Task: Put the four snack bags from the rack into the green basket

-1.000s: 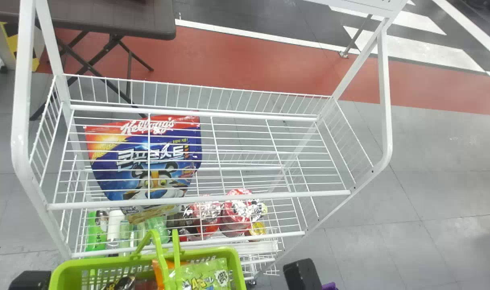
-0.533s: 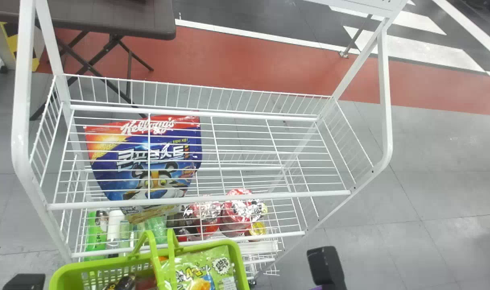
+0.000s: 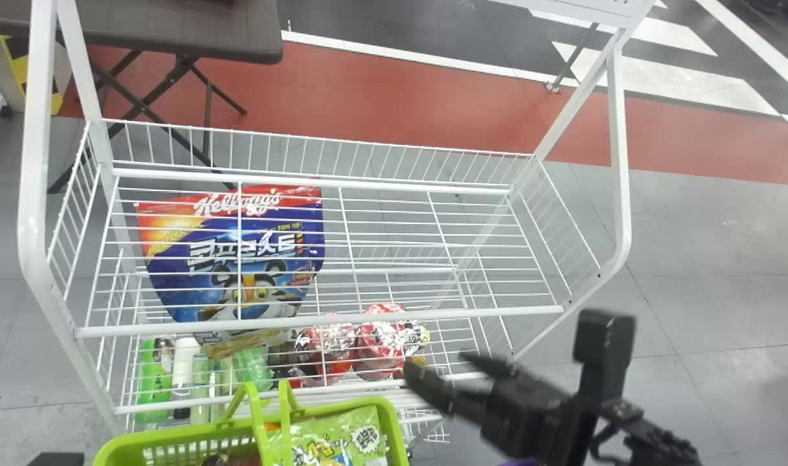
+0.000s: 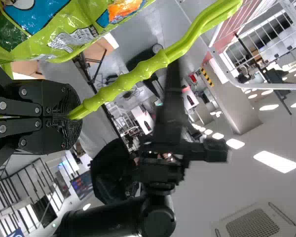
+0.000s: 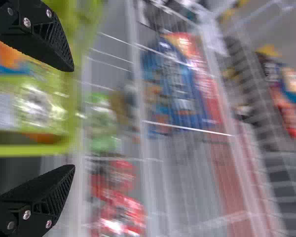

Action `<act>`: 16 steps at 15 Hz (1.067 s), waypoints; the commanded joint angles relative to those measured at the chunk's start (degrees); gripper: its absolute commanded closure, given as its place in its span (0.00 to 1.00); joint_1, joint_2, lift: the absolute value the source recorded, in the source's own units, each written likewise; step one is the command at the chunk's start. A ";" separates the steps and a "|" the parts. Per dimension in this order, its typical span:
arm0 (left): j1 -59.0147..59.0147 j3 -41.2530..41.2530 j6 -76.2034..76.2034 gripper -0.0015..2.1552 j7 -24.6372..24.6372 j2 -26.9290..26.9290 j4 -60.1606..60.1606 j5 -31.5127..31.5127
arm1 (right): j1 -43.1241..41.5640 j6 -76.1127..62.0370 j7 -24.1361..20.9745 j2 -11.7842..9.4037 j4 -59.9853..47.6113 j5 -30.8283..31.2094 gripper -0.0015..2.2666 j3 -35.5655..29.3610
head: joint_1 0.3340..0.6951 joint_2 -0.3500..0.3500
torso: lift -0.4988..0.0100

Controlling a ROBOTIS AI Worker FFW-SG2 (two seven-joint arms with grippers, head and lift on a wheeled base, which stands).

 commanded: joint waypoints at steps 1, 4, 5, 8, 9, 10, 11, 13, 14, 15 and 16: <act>0.41 -0.37 -0.49 0.94 0.00 -0.06 0.74 -0.68 | -1.66 -18.05 -1.87 -0.10 3.59 4.02 0.06 2.64 | 1.00 0.00 | 0.97; 0.59 -0.90 -0.49 0.94 -0.09 -0.06 1.71 -1.39 | -2.80 -33.70 -3.10 -0.28 8.86 6.04 0.06 4.93 | 1.00 0.00 | 0.97; 0.59 -1.07 -0.32 0.94 -0.09 -0.15 2.06 -2.00 | -3.42 -35.10 -3.19 -0.28 10.27 6.65 0.06 5.63 | 1.00 0.00 | 0.97; 0.59 -1.34 -0.14 0.94 -0.09 -0.15 2.32 -2.09 | -3.77 -42.84 -4.77 -0.72 13.43 8.50 0.06 7.04 | 1.00 0.00 | 0.97; 0.59 -1.42 -0.14 0.94 -0.18 -0.15 2.32 -2.09 | -3.68 -42.66 -4.77 -0.72 13.52 8.32 0.06 7.13 | 1.00 0.00 | 0.97; 0.59 -1.42 -0.14 0.94 -0.18 -0.15 2.24 -2.09 | -3.68 -42.66 -4.77 -0.72 13.52 7.97 0.06 7.13 | 1.00 0.00 | 0.97; 0.59 -1.51 0.21 0.94 -0.18 -0.06 2.15 -2.09 | -3.59 -42.66 -4.77 -0.72 13.52 7.62 0.06 7.13 | 1.00 0.00 | 0.97; 0.32 -1.95 0.39 0.94 -0.09 -0.15 2.24 -2.18 | -3.68 -42.84 -4.77 -0.72 13.70 7.36 0.06 7.04 | 1.00 0.00 | 0.97; 0.24 -2.04 0.56 0.94 -0.09 -0.15 2.24 -2.09 | -3.68 -42.84 -4.77 -0.72 13.70 7.27 0.06 7.04 | 1.00 0.00 | 0.97; 0.15 -2.04 0.91 0.94 -0.09 -0.06 2.15 -2.09 | -3.77 -42.84 -4.77 -0.81 13.79 7.27 0.06 7.04 | 1.00 0.00 | 0.97; 0.15 -2.04 1.09 0.94 -0.09 0.03 1.97 -2.09 | -3.77 -42.84 -4.77 -0.81 13.96 7.27 0.06 6.95 | 1.00 0.00 | 0.97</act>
